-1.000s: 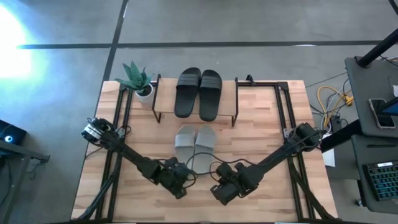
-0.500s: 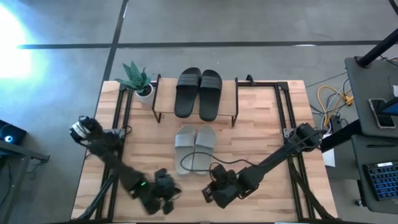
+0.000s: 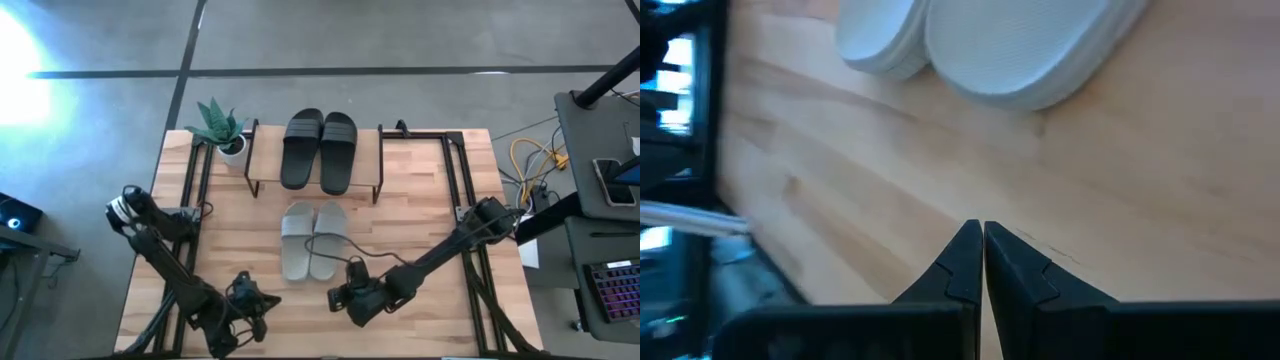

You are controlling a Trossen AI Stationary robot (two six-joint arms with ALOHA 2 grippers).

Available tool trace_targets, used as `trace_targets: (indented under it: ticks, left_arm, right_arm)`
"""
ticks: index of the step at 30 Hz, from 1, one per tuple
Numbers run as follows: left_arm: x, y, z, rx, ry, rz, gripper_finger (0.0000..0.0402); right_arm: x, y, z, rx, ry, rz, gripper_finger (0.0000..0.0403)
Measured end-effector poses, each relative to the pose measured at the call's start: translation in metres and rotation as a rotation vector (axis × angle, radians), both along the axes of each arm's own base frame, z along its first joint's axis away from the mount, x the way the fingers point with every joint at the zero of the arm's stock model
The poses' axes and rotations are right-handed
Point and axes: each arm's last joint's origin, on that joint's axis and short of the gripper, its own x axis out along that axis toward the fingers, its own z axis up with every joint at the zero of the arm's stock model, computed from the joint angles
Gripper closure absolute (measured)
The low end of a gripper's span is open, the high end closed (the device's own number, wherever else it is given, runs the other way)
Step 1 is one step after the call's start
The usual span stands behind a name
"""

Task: Pick and place slides into the shelf
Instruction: Put the gray slippers under the shelf

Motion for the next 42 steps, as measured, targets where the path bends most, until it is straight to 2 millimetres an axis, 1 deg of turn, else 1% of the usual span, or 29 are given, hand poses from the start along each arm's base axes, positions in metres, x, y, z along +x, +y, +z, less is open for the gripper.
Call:
trace_targets:
  ticks: [5,9,14,23,30,36,39,42]
  left_arm:
    - [-0.008,0.009,0.001,0.019,0.049,0.032,0.0402]
    - [-0.015,0.016,0.002,0.012,0.091,0.074,0.0402]
    - [-0.017,0.019,0.003,0.02,0.1,0.078,0.0402]
    - [-0.018,0.022,0.001,0.025,0.104,0.078,0.0402]
    - [-0.019,0.022,0.001,0.027,0.105,0.078,0.0402]
    - [-0.019,0.022,0.0,0.026,0.104,0.078,0.0402]
    - [-0.019,0.023,0.0,0.026,0.105,0.078,0.0402]
    - [-0.019,0.023,-0.001,0.027,0.105,0.078,0.0402]
  right_arm:
    - [0.0,-0.009,-0.014,0.061,-0.07,-0.022,0.0394]
    - [0.004,-0.014,-0.015,0.091,-0.097,0.007,0.0394]
    - [0.007,-0.022,-0.018,0.066,-0.082,0.029,0.0394]
    - [0.013,-0.048,-0.026,0.016,-0.04,0.061,0.0394]
    - [0.011,-0.068,-0.037,-0.02,-0.018,-0.056,0.0394]
    - [0.013,-0.082,-0.039,-0.096,-0.017,-0.117,0.0394]
    - [0.012,-0.087,-0.039,-0.134,0.016,-0.166,0.0394]
    - [0.009,-0.09,-0.037,-0.217,0.067,-0.207,0.0394]
